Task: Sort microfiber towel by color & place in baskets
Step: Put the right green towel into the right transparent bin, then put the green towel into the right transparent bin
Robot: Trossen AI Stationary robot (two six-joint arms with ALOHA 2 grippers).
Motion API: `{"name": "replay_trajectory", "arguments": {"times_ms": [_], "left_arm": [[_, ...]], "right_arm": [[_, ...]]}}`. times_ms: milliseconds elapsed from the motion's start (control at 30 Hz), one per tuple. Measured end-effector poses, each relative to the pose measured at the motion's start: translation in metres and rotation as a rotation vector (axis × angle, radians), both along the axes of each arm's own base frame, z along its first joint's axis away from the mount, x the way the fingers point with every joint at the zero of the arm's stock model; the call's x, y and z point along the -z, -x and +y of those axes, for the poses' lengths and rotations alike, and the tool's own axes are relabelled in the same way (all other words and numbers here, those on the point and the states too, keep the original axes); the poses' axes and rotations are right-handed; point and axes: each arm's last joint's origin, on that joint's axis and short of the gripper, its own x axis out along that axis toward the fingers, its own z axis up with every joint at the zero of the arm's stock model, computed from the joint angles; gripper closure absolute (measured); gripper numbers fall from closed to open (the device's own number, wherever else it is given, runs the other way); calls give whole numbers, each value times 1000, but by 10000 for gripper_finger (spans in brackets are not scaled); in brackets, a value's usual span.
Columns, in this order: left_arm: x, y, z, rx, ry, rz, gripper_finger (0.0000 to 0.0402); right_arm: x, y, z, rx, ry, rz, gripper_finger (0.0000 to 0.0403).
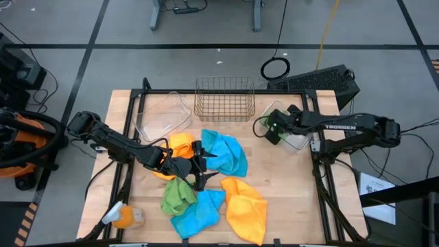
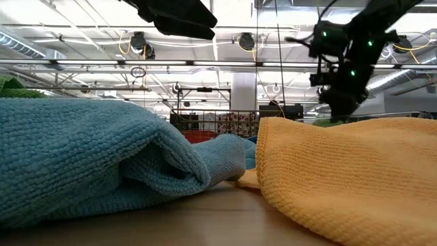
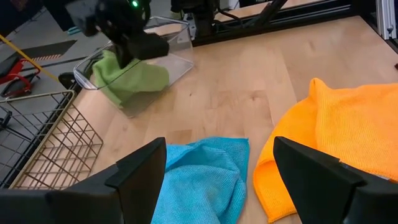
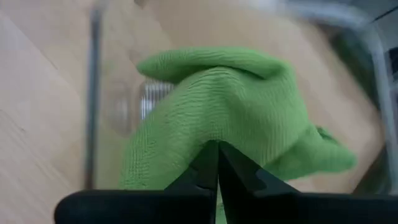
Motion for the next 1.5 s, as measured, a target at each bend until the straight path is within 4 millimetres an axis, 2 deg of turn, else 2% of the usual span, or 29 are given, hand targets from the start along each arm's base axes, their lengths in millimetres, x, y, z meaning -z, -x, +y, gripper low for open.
{"name": "replay_trajectory", "arguments": {"times_ms": [100, 267, 567, 767, 967, 1100, 1333, 1500], "left_arm": [[0, 0, 0, 0, 0, 0, 100], [0, 0, 0, 0, 0, -1, 100], [0, 0, 0, -1, 1, 0, 100], [0, 0, 0, 0, 1, 0, 100], [1, 0, 0, -9, 16, 5, 100], [5, 3, -1, 11, 65, 54, 100], [19, 19, -14, -11, 170, 217, 100], [28, 37, -33, -51, 242, 326, 100]], "right_arm": [[14, 7, 0, 15, -11, 15, 402], [25, 11, 2, 8, -41, 7, 402], [23, 12, 4, -15, -86, -18, 402], [11, 18, 5, 17, -40, -77, 390], [-3, 31, 9, 41, -31, -139, 354], [-15, 36, 17, 42, -43, -262, 330], [-44, 34, 43, -100, 30, -538, 314], [-62, 20, 67, -288, 49, -737, 314]]}}
